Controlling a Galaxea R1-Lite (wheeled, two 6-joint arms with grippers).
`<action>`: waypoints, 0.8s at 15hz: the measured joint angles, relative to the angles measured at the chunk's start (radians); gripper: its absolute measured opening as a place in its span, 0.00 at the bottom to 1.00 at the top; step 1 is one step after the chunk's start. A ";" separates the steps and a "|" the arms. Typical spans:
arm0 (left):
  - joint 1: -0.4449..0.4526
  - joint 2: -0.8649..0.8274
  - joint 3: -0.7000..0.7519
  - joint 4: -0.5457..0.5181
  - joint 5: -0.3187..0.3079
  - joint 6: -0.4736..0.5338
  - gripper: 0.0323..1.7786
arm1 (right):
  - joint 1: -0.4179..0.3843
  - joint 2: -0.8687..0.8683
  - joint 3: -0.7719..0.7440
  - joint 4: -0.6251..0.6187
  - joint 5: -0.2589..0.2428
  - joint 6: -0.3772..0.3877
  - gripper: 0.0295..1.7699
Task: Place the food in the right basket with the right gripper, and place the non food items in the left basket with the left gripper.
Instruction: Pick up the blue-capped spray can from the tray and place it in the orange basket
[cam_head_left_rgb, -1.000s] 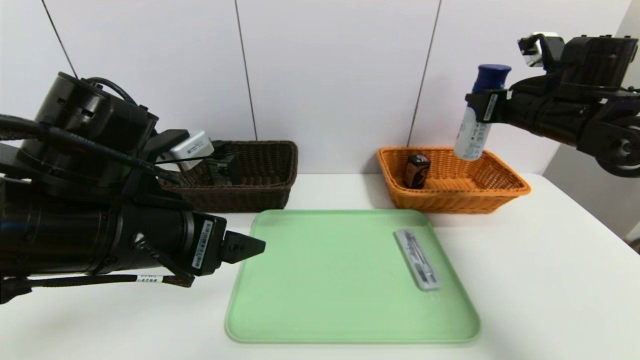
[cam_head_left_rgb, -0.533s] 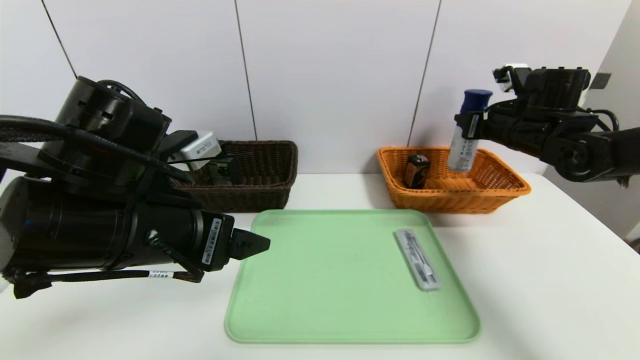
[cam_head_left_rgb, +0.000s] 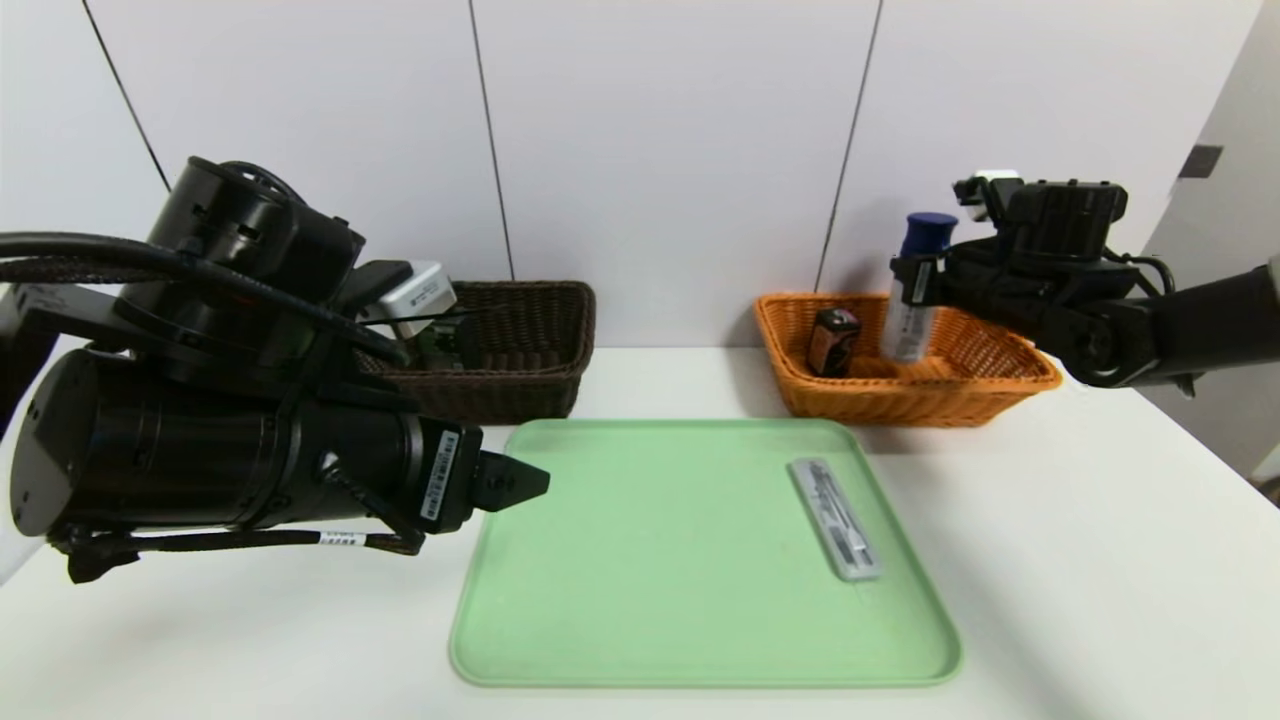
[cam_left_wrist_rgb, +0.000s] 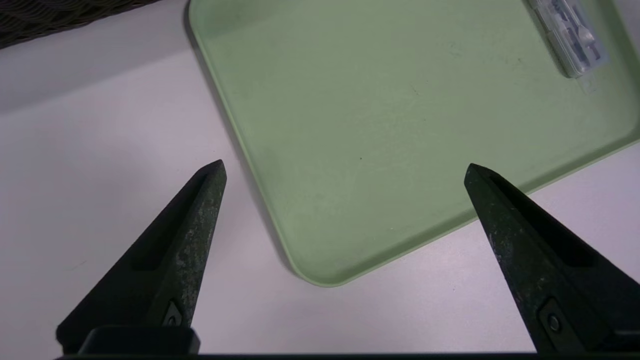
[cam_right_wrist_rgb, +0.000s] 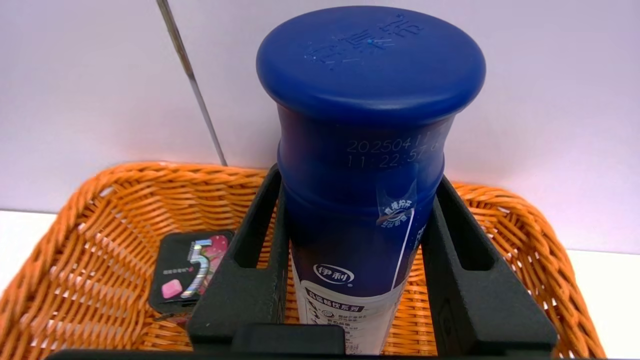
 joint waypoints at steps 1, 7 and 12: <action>0.000 0.003 -0.002 0.000 0.000 -0.001 0.95 | 0.000 0.007 0.000 0.000 0.000 0.000 0.41; 0.001 0.009 -0.007 0.000 0.000 -0.001 0.95 | -0.007 0.023 0.001 0.001 0.000 -0.001 0.41; 0.000 0.009 -0.014 0.002 -0.001 -0.002 0.95 | -0.006 0.019 0.012 -0.001 0.001 0.000 0.68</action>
